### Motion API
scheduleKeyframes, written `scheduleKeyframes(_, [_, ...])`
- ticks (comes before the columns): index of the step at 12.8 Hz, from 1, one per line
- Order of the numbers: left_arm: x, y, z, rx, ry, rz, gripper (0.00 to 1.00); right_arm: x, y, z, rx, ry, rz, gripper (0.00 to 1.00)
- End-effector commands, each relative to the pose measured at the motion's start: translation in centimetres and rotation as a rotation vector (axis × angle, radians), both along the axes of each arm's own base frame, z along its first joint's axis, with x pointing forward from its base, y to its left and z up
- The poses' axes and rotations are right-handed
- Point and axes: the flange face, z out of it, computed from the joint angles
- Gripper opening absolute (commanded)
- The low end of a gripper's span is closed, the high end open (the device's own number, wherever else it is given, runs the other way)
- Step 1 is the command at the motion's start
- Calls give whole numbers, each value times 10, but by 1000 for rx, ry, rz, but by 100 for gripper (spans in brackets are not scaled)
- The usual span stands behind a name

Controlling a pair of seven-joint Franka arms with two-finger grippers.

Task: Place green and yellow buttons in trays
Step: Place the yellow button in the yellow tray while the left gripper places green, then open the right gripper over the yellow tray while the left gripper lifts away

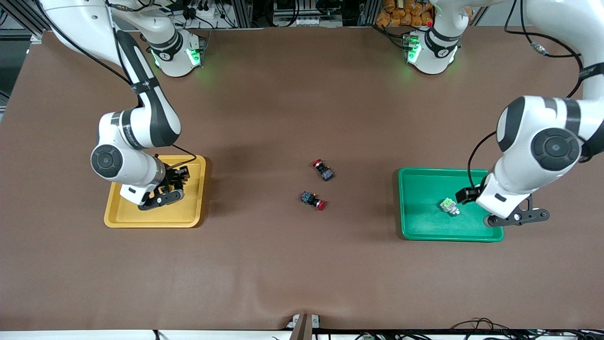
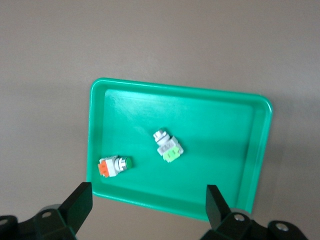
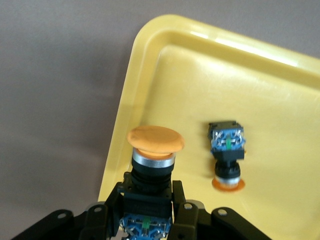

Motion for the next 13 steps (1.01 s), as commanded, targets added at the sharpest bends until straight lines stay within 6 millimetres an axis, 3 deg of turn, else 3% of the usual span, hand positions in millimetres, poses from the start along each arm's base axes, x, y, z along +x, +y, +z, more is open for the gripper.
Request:
scheduleKeyframes(1, [-10, 3, 27, -23, 55, -128, 100, 5, -2, -24, -4, -25, 30, 0])
scheduleKeyframes(5, [-19, -3, 99, -50, 111, -149, 100, 9, -3, -56, -1, -59, 58, 0])
scheduleKeyframes(9, [-61, -4, 192, -138, 10, -117, 100, 10, -13, -70, 4, -73, 77, 0])
scheduleKeyframes(10, [-70, 4, 207, -145, 5, -104, 100, 10, -13, -71, 3, -72, 79, 27])
scheduleKeyframes(12, [-79, 6, 221, -146, -14, -99, 100, 11, -17, -70, 5, -86, 75, 100])
scheduleKeyframes(13, [-79, 5, 223, -147, -16, -112, 100, 10, -18, -72, 5, -86, 73, 100])
